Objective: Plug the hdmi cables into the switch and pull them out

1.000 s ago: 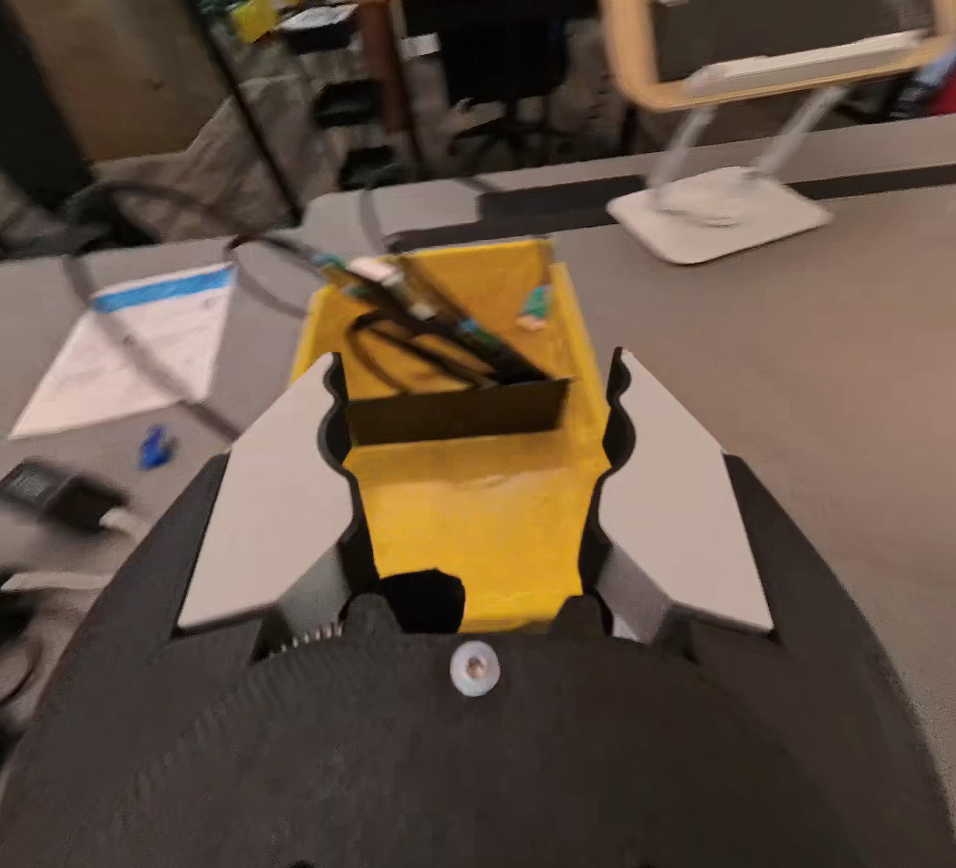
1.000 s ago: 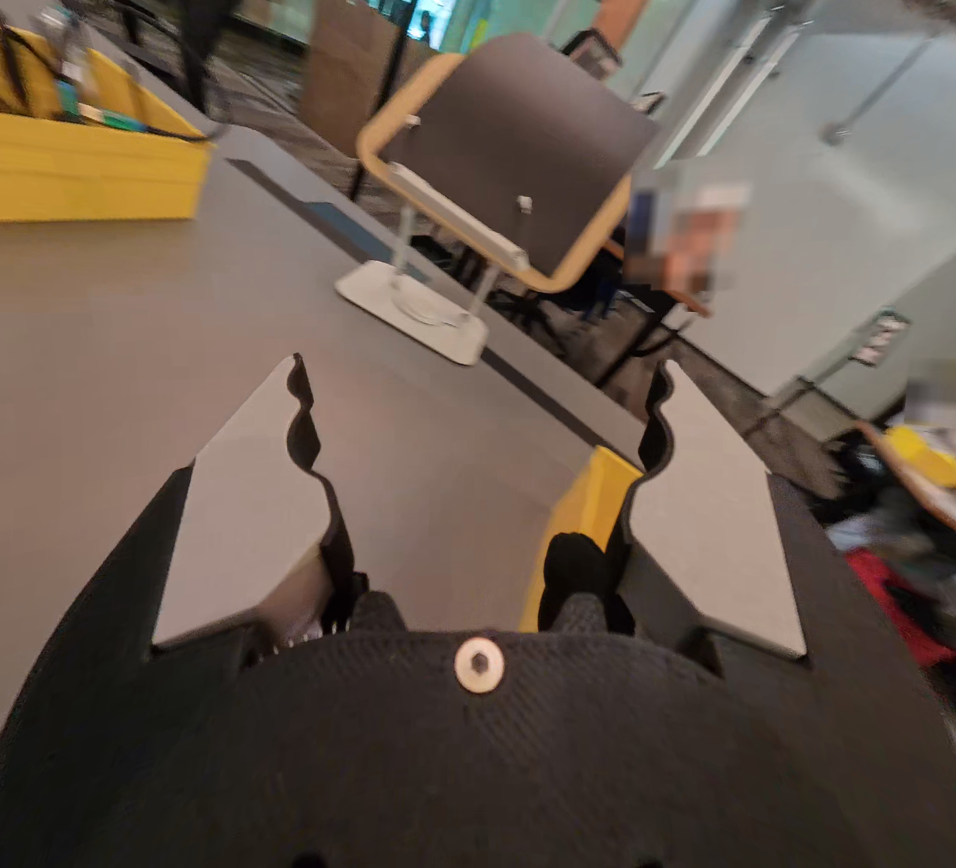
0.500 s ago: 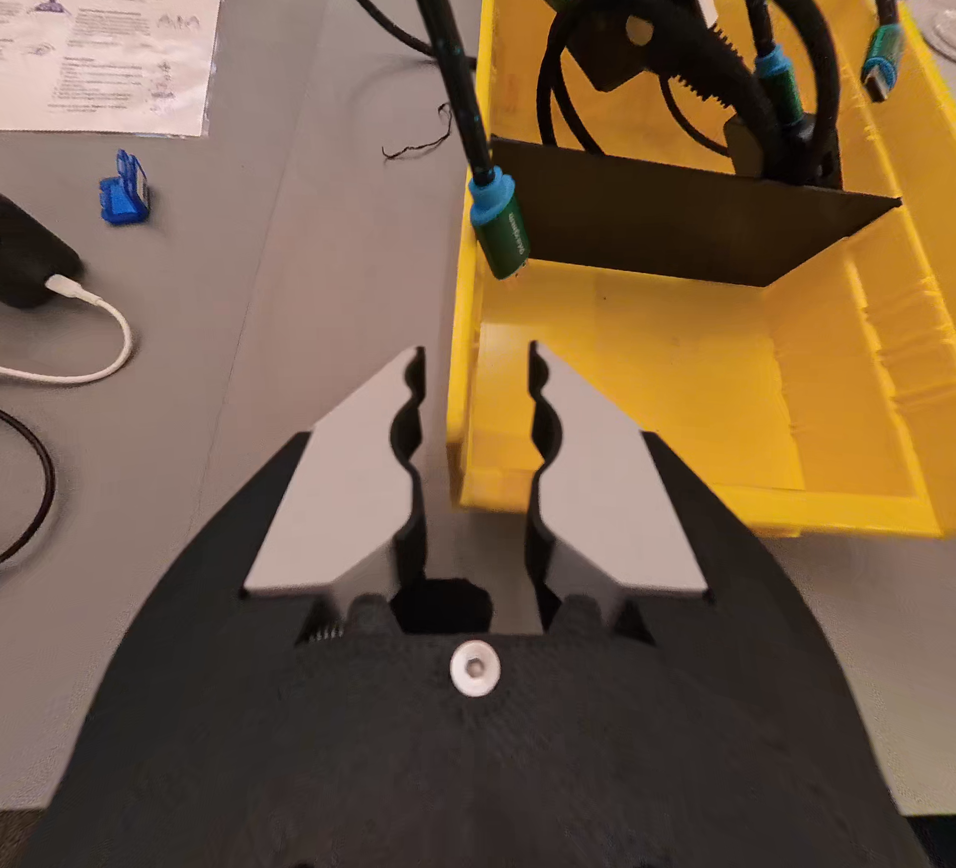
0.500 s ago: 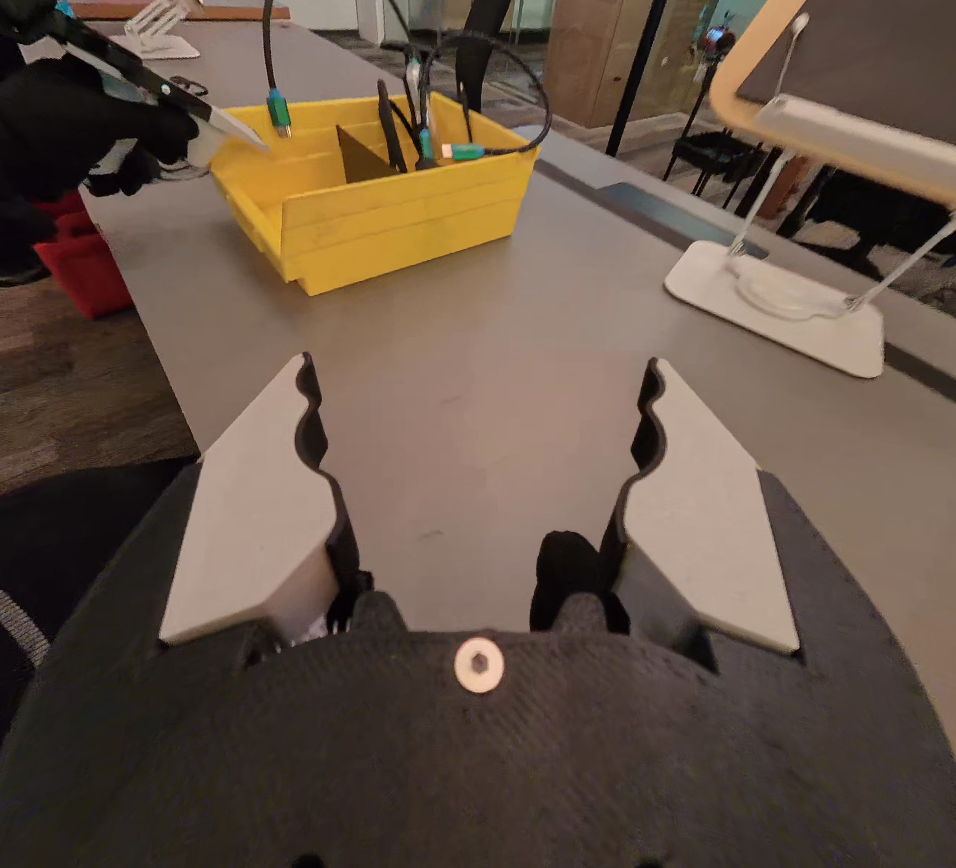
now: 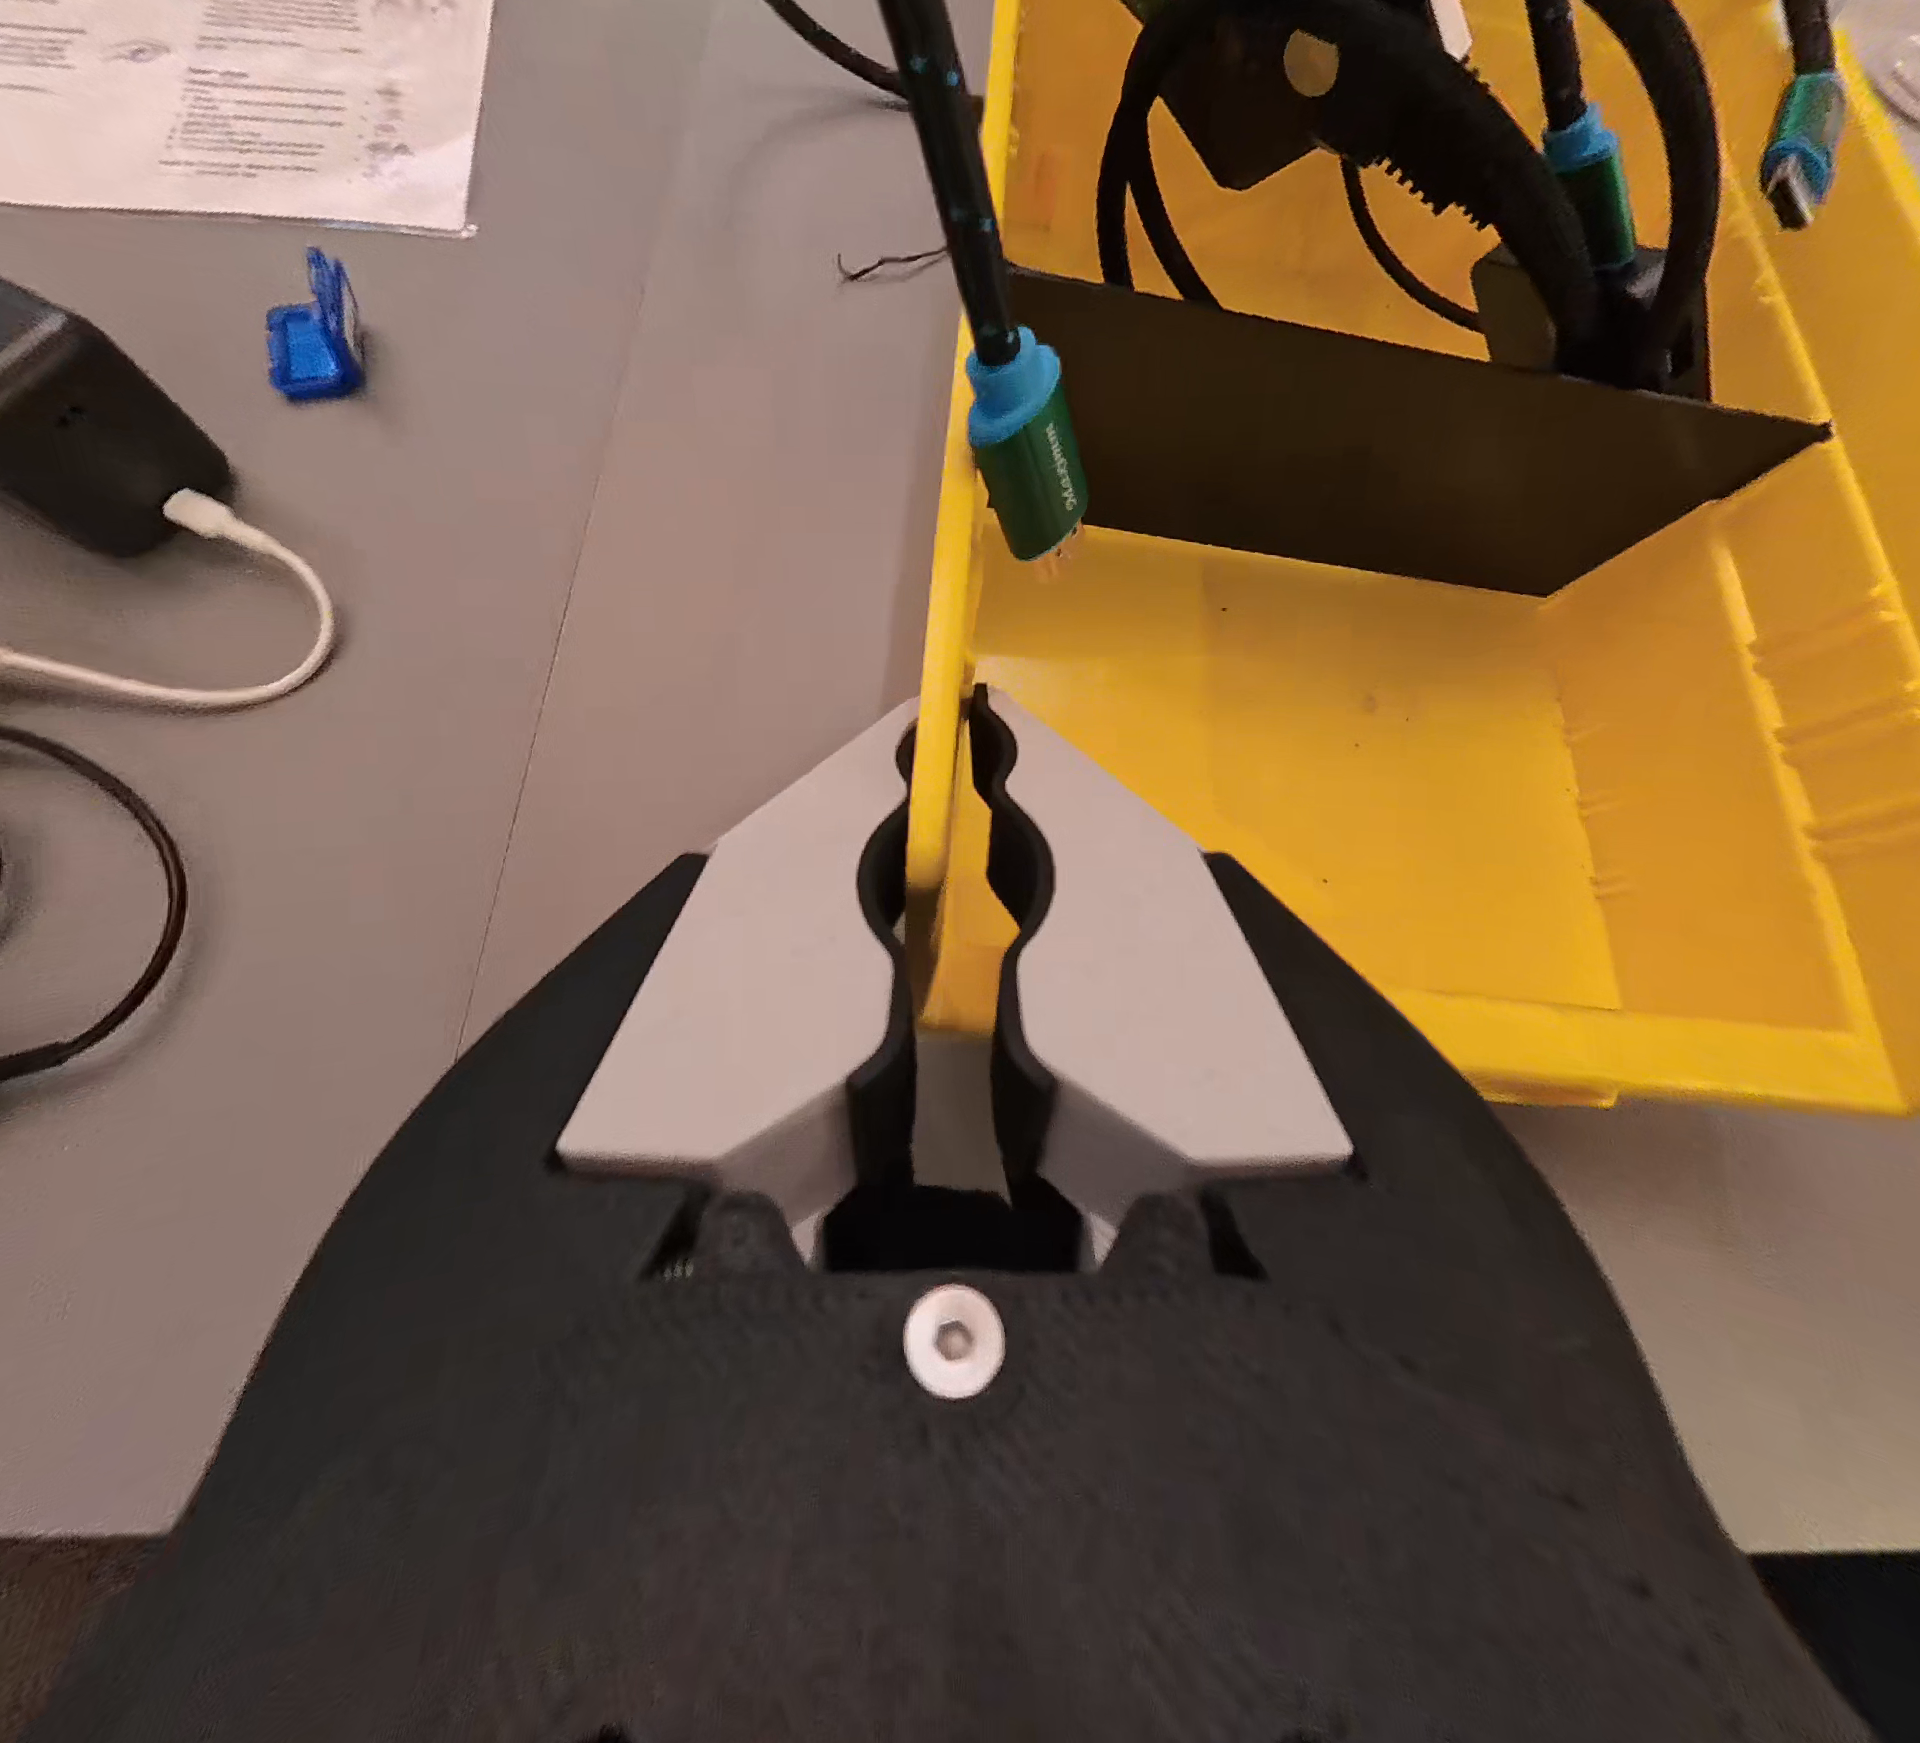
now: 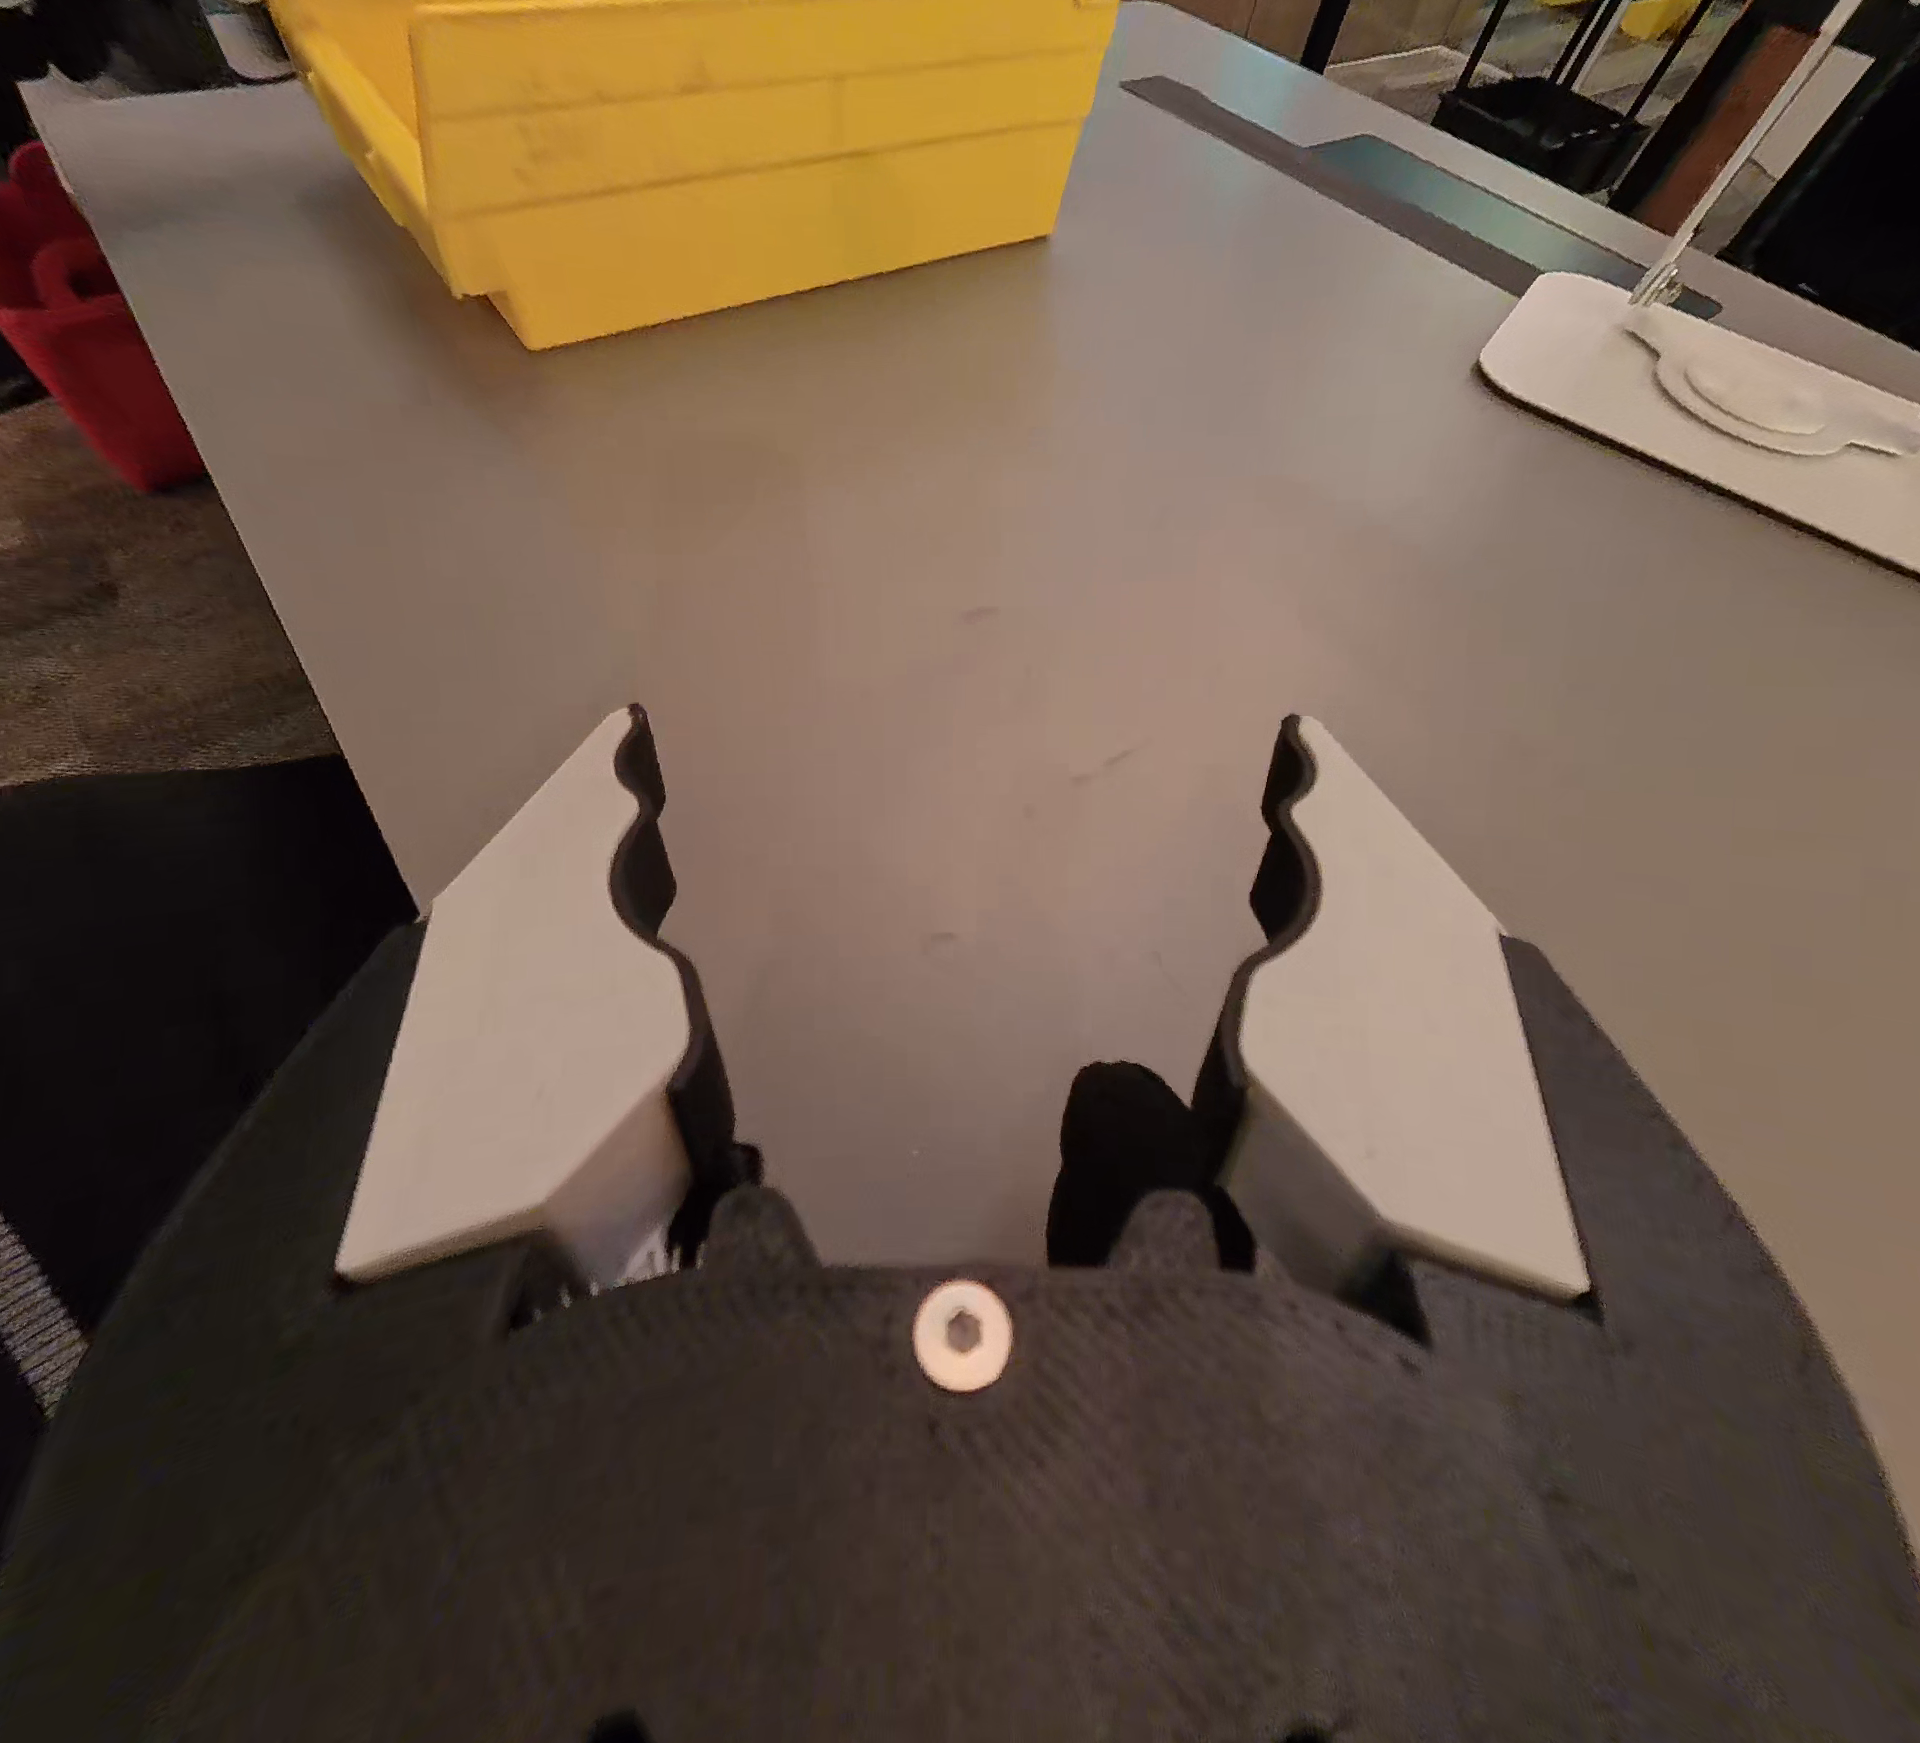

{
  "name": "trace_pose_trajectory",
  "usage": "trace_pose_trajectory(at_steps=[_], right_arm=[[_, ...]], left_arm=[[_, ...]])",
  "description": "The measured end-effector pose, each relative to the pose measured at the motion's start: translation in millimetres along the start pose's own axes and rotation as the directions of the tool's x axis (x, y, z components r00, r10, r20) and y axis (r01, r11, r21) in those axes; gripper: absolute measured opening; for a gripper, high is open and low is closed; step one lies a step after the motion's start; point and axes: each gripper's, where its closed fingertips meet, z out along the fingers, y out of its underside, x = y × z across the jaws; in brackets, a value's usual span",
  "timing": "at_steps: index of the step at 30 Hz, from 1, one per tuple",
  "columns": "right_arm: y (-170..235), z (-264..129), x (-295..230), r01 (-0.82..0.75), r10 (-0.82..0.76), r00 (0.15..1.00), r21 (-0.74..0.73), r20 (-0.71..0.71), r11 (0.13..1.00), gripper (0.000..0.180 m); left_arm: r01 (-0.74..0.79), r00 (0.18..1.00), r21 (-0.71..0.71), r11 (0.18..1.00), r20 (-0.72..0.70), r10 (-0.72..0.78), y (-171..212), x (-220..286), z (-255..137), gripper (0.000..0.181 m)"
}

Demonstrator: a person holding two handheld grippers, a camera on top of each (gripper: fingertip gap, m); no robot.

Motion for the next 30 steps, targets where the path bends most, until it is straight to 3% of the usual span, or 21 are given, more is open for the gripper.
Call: trace_pose_trajectory(at_steps=[7, 12, 15, 22, 26, 30], right_arm=[[11, 1, -1, 0.058, -0.058, 0.998, -0.037, 0.008, 0.998, 0.113], [14, 3, -2, 0.081, -0.081, 0.997, -0.048, 0.005, 0.996, 0.113], [17, 5, -2, 0.087, -0.087, 0.996, -0.058, 0.009, 0.995, 0.113], [20, 8, 1, 0.065, -0.064, 0.998, -0.061, 0.026, 0.996, 0.111], [21, 7, 1, 0.062, -0.059, 0.997, -0.057, 0.042, 0.996, 0.110], [23, 6, 0, 0.076, -0.073, 0.996, -0.056, 0.056, 0.996, 0.110]], left_arm=[[0.063, 0.998, 0.020, 0.998, 0.007, -0.063, 5, -18, -11, 0.002], [0.144, 0.989, 0.105, 0.984, -0.032, -0.141, -8, -23, -19, 0.059], [0.128, 0.992, 0.244, 0.961, -0.016, -0.127, -33, -27, -43, 0.066], [-0.132, 0.991, 0.415, 0.900, 0.051, 0.122, -95, 27, -95, 0.050], [-0.259, 0.955, 0.367, 0.893, -0.043, 0.295, -110, 94, -94, 0.041], [-0.559, 0.816, 0.241, 0.793, -0.010, 0.578, -116, 148, -74, 0.035]])
